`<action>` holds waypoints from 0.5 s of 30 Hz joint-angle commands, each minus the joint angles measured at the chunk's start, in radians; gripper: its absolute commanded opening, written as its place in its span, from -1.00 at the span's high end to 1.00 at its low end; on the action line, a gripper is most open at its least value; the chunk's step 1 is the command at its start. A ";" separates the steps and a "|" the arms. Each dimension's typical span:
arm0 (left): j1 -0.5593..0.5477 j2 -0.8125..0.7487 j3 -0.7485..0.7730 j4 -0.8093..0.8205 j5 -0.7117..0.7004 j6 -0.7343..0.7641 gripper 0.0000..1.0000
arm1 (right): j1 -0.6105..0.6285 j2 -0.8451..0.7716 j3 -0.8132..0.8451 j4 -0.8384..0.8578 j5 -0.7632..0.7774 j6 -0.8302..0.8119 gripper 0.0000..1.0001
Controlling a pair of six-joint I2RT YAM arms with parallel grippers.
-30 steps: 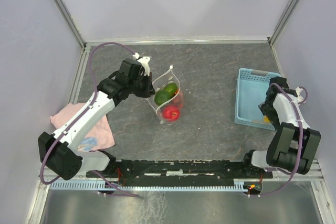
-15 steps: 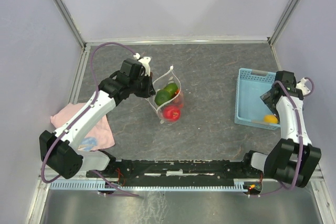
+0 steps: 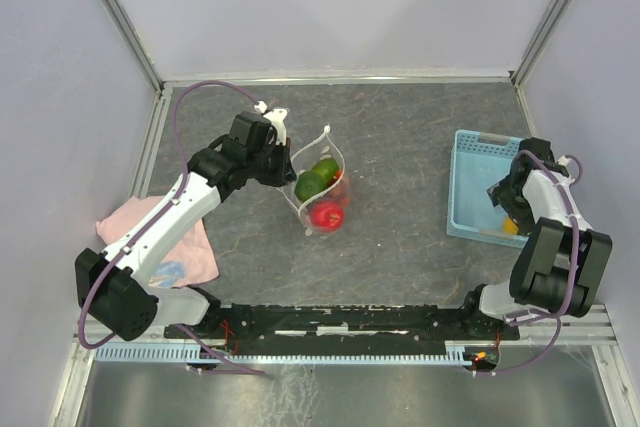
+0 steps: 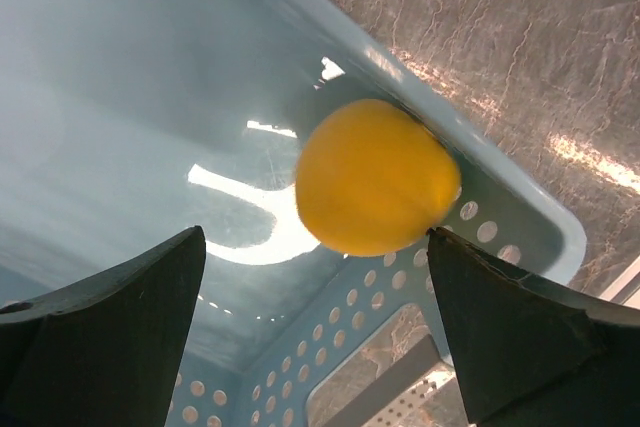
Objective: Place the food in the zip-top bag and seal the zipper
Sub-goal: Pick up the fake fruit from the bin.
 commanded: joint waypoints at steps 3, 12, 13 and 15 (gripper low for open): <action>-0.001 0.004 0.001 0.037 0.004 -0.010 0.95 | -0.017 0.068 -0.033 0.060 -0.015 0.034 -0.99; -0.001 0.004 0.001 0.037 0.003 -0.009 0.95 | -0.018 0.125 -0.041 0.152 -0.072 -0.032 -1.00; -0.001 0.003 0.001 0.037 0.003 -0.009 0.95 | -0.017 0.128 -0.039 0.164 -0.075 -0.046 -1.00; -0.001 0.002 0.001 0.037 0.006 -0.010 0.95 | -0.018 0.142 -0.019 0.174 -0.074 -0.067 -1.00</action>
